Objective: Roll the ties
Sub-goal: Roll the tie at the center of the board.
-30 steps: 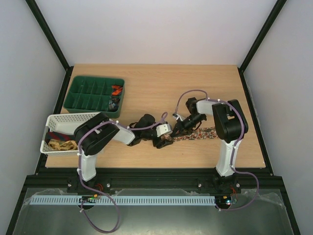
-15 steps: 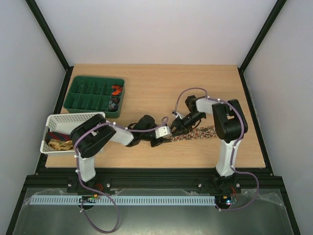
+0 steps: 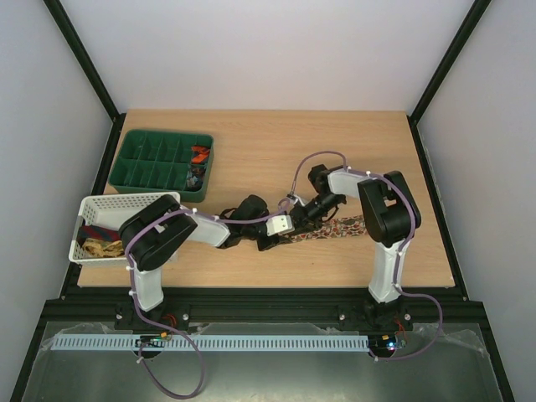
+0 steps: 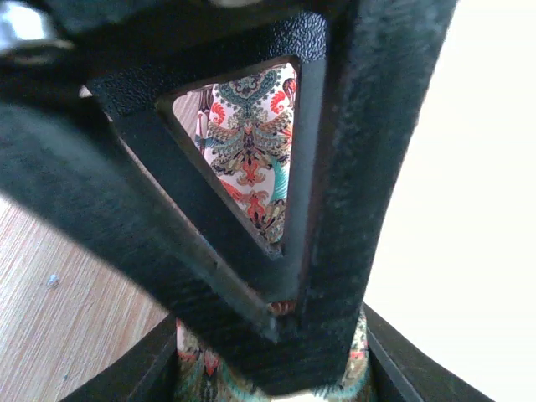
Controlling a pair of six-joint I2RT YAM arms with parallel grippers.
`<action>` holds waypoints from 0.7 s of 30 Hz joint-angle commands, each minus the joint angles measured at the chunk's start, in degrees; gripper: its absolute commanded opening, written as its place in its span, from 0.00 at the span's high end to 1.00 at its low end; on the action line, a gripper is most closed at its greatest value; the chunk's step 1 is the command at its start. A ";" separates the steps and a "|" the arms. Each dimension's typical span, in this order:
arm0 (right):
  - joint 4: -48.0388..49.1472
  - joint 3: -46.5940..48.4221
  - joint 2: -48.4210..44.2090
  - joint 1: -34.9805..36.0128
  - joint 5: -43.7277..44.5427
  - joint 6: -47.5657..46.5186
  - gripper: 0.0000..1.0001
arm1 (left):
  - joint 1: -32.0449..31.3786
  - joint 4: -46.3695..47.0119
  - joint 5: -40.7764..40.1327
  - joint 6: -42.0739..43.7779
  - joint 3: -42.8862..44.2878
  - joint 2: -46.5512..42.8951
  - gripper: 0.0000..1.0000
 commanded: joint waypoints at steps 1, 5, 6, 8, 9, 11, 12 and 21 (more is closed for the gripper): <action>-1.31 0.69 2.80 0.32 4.44 -0.66 0.81 | 0.04 -6.96 -2.31 0.43 0.19 1.50 0.57; -2.37 0.21 3.71 -0.65 7.99 -3.19 0.98 | 0.20 -7.25 -2.06 0.07 0.42 1.22 0.54; -2.45 0.07 3.87 -1.18 8.63 -3.56 0.99 | 0.40 -7.11 -1.73 -0.09 0.48 0.99 0.50; -2.46 -0.20 4.28 -2.32 9.84 -4.14 0.99 | 0.74 -5.73 -0.09 -0.57 0.18 0.01 0.38; -2.46 -0.34 4.47 -2.98 10.42 -4.41 0.98 | 0.89 -4.88 0.71 -0.77 -0.11 -0.46 0.34; -2.54 -0.72 4.95 -4.25 11.82 -5.17 0.99 | 0.99 -2.78 1.97 -1.38 -0.46 -1.58 0.29; -2.63 -0.86 5.17 -4.54 12.36 -5.42 0.99 | 1.06 -1.31 2.47 -1.72 -0.82 -2.17 0.28; -1.41 -2.44 6.27 -7.14 16.79 -5.43 0.99 | 0.25 10.36 5.63 -6.55 0.25 0.35 0.21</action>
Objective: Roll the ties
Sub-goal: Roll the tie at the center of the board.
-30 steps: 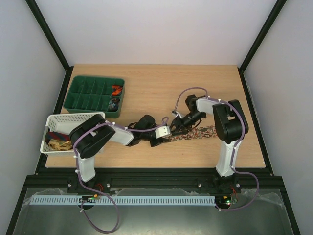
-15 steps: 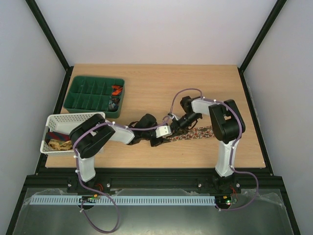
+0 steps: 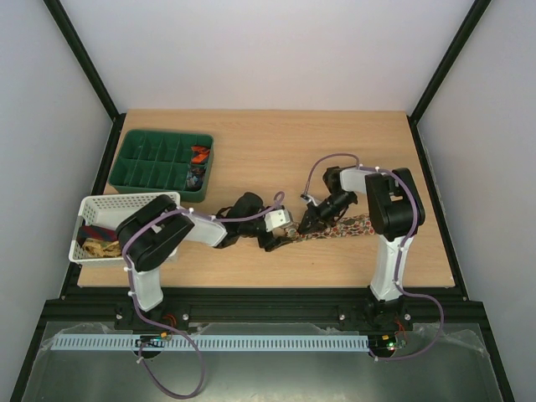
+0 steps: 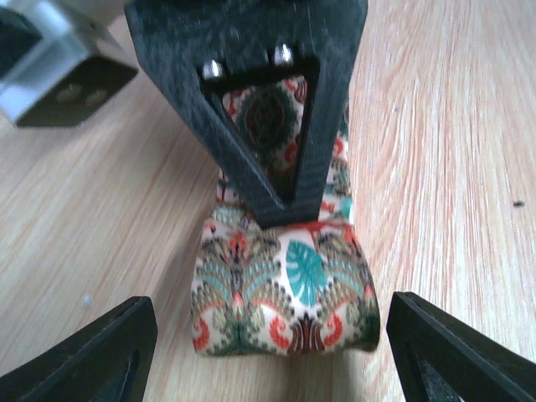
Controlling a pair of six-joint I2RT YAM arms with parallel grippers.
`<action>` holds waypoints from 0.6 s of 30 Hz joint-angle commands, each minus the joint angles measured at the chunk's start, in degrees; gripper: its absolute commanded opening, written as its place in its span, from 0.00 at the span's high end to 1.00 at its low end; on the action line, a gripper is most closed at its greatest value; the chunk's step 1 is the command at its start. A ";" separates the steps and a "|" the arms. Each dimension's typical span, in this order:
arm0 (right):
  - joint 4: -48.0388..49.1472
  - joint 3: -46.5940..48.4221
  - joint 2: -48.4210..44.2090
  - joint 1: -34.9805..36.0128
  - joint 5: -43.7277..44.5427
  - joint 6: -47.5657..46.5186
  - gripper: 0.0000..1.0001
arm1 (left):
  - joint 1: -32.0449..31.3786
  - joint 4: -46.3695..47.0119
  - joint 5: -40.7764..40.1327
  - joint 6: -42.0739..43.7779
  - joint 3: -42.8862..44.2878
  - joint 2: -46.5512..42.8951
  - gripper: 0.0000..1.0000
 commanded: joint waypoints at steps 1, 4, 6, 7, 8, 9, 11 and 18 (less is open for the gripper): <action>0.90 -1.94 3.48 -0.20 11.96 -0.21 0.99 | -0.93 6.66 2.94 -2.36 2.32 2.71 0.21; 1.57 -2.07 3.64 -0.23 10.88 0.64 0.99 | -1.90 7.72 2.92 -1.54 3.97 4.74 0.22; 1.86 -2.12 4.13 -0.24 9.90 1.14 0.98 | -2.37 7.03 2.94 0.01 5.07 6.04 0.25; 2.03 -2.22 4.12 -0.17 9.54 1.30 0.99 | -2.56 6.40 2.95 0.87 5.44 6.47 0.28; 2.24 -2.39 4.07 -0.16 9.10 1.52 0.99 | -2.63 5.69 2.81 1.67 5.77 6.78 0.31; 2.53 -2.62 3.92 -0.16 8.55 1.84 0.99 | -2.69 5.10 2.58 2.29 5.75 6.93 0.34; 3.40 -3.37 3.40 0.03 6.83 2.86 0.99 | -2.59 3.21 1.84 3.43 5.47 6.54 0.42; 8.95 -6.29 0.55 0.49 0.99 8.94 0.94 | -0.41 -5.68 -1.14 4.66 0.88 1.80 0.59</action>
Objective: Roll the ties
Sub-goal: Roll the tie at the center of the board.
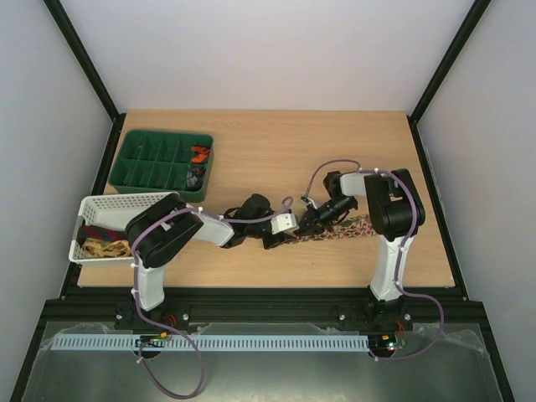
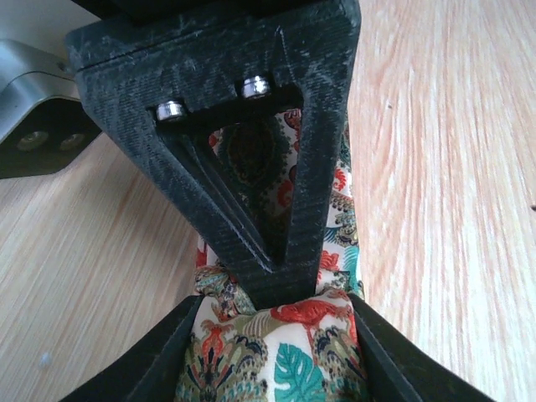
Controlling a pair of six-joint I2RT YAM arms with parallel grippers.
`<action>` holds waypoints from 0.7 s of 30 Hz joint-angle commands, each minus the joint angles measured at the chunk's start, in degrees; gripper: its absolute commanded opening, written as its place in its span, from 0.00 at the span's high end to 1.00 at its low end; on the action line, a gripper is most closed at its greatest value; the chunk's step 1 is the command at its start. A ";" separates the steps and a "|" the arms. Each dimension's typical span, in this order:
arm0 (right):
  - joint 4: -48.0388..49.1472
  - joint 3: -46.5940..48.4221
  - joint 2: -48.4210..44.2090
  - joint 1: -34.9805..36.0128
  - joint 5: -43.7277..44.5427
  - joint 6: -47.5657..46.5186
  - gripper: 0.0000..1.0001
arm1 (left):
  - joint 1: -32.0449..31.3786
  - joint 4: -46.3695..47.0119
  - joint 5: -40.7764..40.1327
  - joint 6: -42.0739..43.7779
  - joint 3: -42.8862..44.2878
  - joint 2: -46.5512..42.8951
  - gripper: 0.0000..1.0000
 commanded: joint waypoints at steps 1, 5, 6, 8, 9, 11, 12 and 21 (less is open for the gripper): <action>4.67 -3.13 0.04 0.82 5.46 3.62 0.89 | 1.51 -7.76 -1.43 2.50 -4.18 -3.80 0.60; 3.06 -2.59 -2.79 0.33 1.08 2.17 0.67 | 2.20 -12.14 -2.95 5.79 -5.95 -5.04 0.61; 3.02 -2.50 -3.75 0.37 -0.14 2.14 0.63 | 2.35 -12.70 -3.32 6.13 -5.93 -5.06 0.60; 2.89 -2.15 -5.49 0.74 -2.53 2.35 0.56 | 2.40 -13.58 -3.82 6.26 -5.64 -5.03 0.60; 2.55 -1.81 -5.97 1.22 -3.69 2.39 0.53 | 2.37 -13.76 -3.82 6.01 -5.38 -5.00 0.60; 1.25 -0.88 -6.15 2.45 -5.24 2.16 0.52 | 2.38 -13.75 -3.71 5.16 -4.78 -4.74 0.60; 0.61 -0.53 -6.03 3.25 -5.72 1.96 0.52 | 2.34 -13.91 -3.64 4.64 -4.40 -4.49 0.60; 2.87 0.42 -2.55 6.73 0.64 3.47 0.64 | 1.99 -14.54 -3.41 4.01 -2.04 -3.18 0.59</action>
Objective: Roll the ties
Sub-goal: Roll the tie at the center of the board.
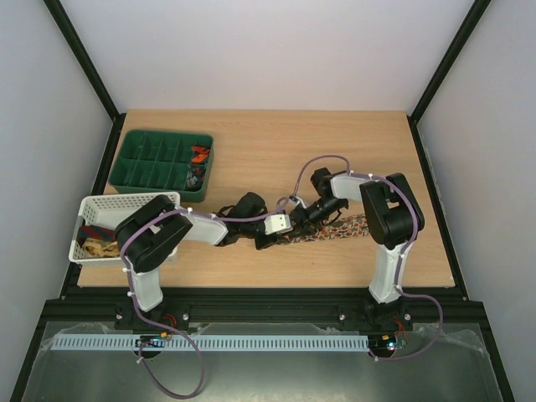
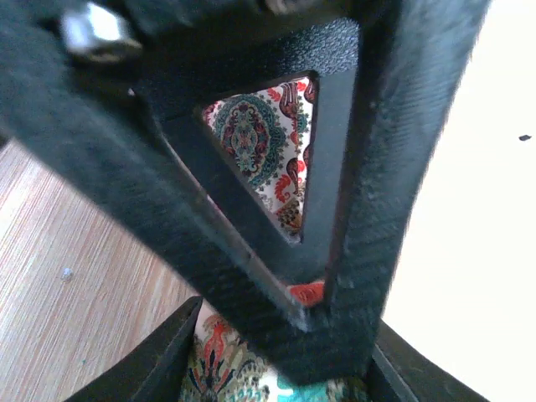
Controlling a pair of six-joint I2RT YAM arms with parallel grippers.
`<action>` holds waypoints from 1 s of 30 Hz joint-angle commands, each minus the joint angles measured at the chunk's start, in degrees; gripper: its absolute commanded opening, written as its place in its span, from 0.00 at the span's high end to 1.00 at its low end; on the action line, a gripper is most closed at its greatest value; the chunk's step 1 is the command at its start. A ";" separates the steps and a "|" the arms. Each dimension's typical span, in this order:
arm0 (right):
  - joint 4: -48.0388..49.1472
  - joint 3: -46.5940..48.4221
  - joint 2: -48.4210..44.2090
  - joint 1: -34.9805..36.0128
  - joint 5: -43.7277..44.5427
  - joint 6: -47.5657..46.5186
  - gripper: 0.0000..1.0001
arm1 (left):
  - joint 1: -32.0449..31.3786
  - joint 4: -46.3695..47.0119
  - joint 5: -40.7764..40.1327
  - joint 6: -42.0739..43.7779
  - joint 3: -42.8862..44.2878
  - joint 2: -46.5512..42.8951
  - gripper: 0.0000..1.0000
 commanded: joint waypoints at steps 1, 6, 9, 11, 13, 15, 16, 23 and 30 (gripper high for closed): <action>-0.71 2.03 2.79 0.49 4.66 0.80 0.70 | 0.23 -5.71 -1.97 0.27 0.35 2.19 0.59; -2.00 2.05 3.70 -0.37 7.15 -0.44 0.98 | 0.25 -6.16 -1.89 0.80 0.74 2.23 0.58; -3.12 1.43 4.28 -1.58 7.37 -1.32 0.99 | 0.35 -5.40 -0.87 0.75 0.79 1.91 0.48; -4.19 1.00 5.09 -2.50 7.44 -2.23 0.99 | 0.39 -3.52 -0.16 0.31 0.45 0.96 0.35; -5.19 0.35 5.85 -3.59 8.31 -3.38 0.99 | 0.49 -1.46 0.67 -0.23 0.07 0.20 0.29; -5.44 -0.43 6.26 -4.61 9.78 -3.91 0.99 | 0.47 0.28 1.38 -0.95 -0.02 -0.25 0.25; -5.59 -0.68 6.48 -5.22 10.52 -4.30 0.99 | 0.47 1.28 1.71 -1.35 -0.06 -0.34 0.23; -5.62 -0.49 8.64 -7.41 13.25 -3.89 0.99 | -0.49 6.90 3.38 -3.74 1.54 2.74 0.21; -5.71 0.24 9.39 -7.36 10.76 -3.48 0.98 | -1.77 7.03 3.63 -3.27 5.14 6.97 0.37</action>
